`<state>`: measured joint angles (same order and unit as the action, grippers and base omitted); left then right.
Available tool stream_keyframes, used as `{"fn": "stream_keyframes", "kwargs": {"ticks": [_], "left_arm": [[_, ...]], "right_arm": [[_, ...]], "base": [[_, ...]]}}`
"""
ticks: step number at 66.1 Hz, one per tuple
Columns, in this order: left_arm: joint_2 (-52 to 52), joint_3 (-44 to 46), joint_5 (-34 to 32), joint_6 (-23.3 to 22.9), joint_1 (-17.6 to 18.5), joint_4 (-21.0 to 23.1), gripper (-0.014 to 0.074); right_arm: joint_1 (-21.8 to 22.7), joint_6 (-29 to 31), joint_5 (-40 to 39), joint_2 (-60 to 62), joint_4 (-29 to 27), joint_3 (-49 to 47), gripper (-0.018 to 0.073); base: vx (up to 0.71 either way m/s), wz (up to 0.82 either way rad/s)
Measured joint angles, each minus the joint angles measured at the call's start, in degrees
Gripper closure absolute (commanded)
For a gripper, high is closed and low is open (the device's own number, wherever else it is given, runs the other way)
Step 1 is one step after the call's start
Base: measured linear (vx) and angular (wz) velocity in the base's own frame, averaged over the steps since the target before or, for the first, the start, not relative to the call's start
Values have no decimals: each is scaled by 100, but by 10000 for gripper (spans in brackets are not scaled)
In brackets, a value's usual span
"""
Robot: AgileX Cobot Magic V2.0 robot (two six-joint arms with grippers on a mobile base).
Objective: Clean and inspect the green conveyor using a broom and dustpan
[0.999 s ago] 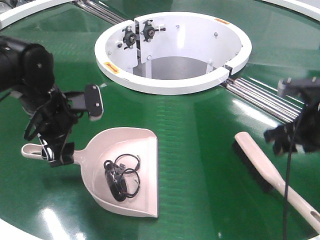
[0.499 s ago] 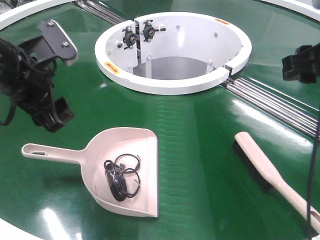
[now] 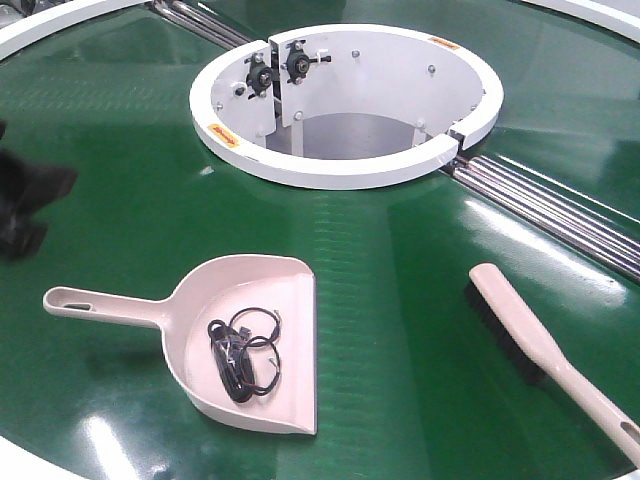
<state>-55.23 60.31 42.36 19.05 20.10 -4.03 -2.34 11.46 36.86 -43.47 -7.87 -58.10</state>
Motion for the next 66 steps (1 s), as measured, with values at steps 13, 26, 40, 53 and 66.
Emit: {"fn": "stream_keyframes", "kwargs": {"ticks": [13, 26, 40, 53, 66], "left_arm": [[2020, -2109, -1451, -699, 0, -158, 130], [3009, -3371, -1732, -1194, 0, -128, 130], [3202, -4177, -2304, -1242, 0, 201, 130], [3202, -4363, -2677, -1247, 0, 263, 155], [3202, -4412, -2726, -1249, 0, 267, 523]], "right_arm": [[-415, 18, -751, 1537, -117, 1148, 104], [-473, 164, -1074, 3047, -249, 2660, 104], [-477, 289, -1566, 3821, -321, 4147, 104], [-477, 301, -2002, 3840, -366, 4557, 167], [-477, 307, -1989, 3840, -374, 4557, 566]], "base": [[0, 0], [0, 0], [0, 0], [0, 0], [0, 0]]}}
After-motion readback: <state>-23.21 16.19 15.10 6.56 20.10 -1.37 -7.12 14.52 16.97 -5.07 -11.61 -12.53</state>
